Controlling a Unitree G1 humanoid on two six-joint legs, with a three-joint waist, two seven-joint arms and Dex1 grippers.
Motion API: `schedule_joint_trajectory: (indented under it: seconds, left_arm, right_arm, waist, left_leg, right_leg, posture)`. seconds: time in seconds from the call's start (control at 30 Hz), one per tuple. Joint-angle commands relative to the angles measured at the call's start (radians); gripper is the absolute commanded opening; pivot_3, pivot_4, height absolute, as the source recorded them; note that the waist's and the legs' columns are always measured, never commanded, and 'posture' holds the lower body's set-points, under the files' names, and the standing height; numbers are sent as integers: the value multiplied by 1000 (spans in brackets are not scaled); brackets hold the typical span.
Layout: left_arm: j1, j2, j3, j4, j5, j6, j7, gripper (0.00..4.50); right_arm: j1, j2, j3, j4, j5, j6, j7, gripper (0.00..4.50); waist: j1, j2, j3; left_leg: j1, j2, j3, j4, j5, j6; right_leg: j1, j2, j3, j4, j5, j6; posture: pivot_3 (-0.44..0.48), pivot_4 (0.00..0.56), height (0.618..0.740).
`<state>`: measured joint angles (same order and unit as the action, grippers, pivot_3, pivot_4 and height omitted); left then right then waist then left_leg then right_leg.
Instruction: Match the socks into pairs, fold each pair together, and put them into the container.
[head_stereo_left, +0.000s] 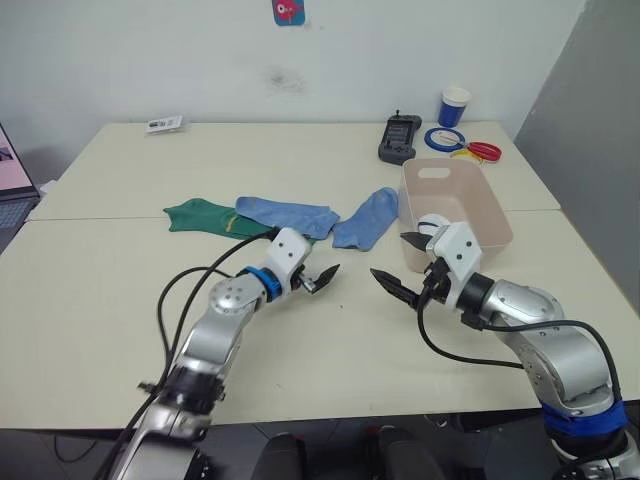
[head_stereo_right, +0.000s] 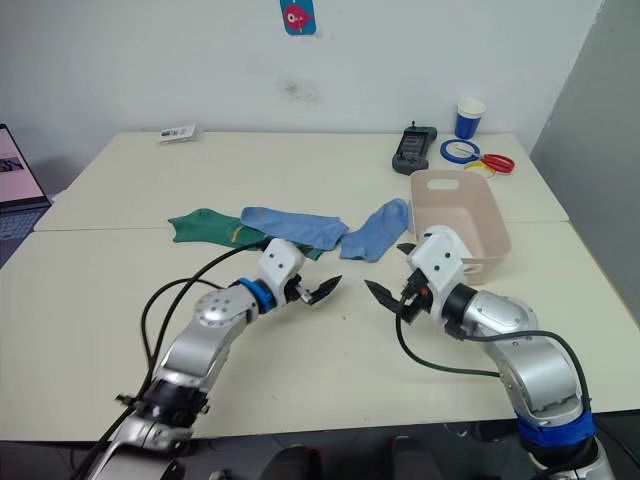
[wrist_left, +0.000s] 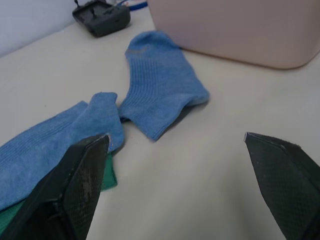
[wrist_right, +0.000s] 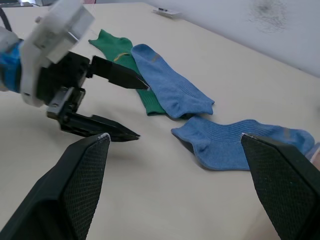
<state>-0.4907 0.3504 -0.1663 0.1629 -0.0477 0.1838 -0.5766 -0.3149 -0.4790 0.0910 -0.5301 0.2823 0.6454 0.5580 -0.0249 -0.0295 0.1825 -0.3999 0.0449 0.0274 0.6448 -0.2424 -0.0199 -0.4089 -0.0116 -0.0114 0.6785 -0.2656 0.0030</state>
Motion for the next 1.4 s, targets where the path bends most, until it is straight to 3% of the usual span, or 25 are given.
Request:
schedule_joint_trajectory:
  seconds: [0.03,0.17,0.27,0.5,0.67,0.83,0.97,1.1,1.23,1.4]
  left_arm:
    - [-90,-39,-55,160,70,-100,12,4500]
    - [-264,-123,-102,487,175,-207,110,4500]
    - [-360,-165,-101,661,211,-270,171,3892]
    - [-447,-208,-85,842,230,-376,209,1637]
    - [-397,-188,-74,775,210,-421,168,21]
    - [-189,-102,-78,420,169,-408,31,21]
    - [46,39,-68,46,125,-378,-94,21]
    - [207,201,-16,-160,76,-422,-191,21]
    - [328,358,60,-219,39,-500,-260,21]
    - [374,512,132,-33,103,-724,-257,21]
  right_arm:
    - [-29,2,-2,-8,-20,3,-30,4475]
    - [-49,12,1,1,-37,19,-62,4475]
    - [-55,17,0,-4,-39,31,-76,4500]
    - [-45,17,-3,-19,-39,46,-98,4500]
    - [-41,11,2,-14,-43,42,-99,4500]
    - [-41,2,9,3,-44,27,-81,4500]
    - [-50,-11,21,38,-45,-2,-47,4500]
    - [-61,-21,33,74,-39,-28,-8,4500]
    - [-64,-22,30,101,-8,-27,36,4500]
    - [-59,-25,41,150,59,99,83,4500]
  waist:
    - [0,0,0]
    - [8,0,0]
    - [9,-1,0]
    - [6,-1,0]
    - [3,-1,0]
    - [-6,0,0]
    - [-8,0,0]
    - [-4,0,0]
    - [-4,0,0]
    - [-3,0,0]
  left_leg:
    - [0,0,0,0,0,0]
    - [-1,0,1,1,0,0]
    - [-1,-1,1,1,0,0]
    - [-1,0,1,0,0,0]
    - [-1,0,1,0,0,0]
    - [0,1,2,0,0,0]
    - [1,3,1,-1,1,-1]
    - [1,3,1,0,0,-1]
    - [1,3,1,-1,0,0]
    - [1,4,1,-1,0,0]
  right_leg:
    - [0,0,0,0,0,0]
    - [0,0,0,0,0,0]
    - [0,0,0,-1,0,0]
    - [0,0,-1,0,0,0]
    - [0,0,-1,0,0,0]
    - [-1,0,0,0,0,0]
    - [-1,0,1,2,0,0]
    - [-1,-3,0,2,0,-1]
    - [-1,-6,1,1,0,-1]
    - [-1,-7,0,1,0,-1]
  posture:
    - [0,150,740]
    - [0,150,740]
    - [0,150,740]
    - [0,150,740]
    - [0,150,740]
    - [0,150,740]
    - [0,150,740]
    - [0,150,740]
    - [0,150,740]
    - [0,150,740]
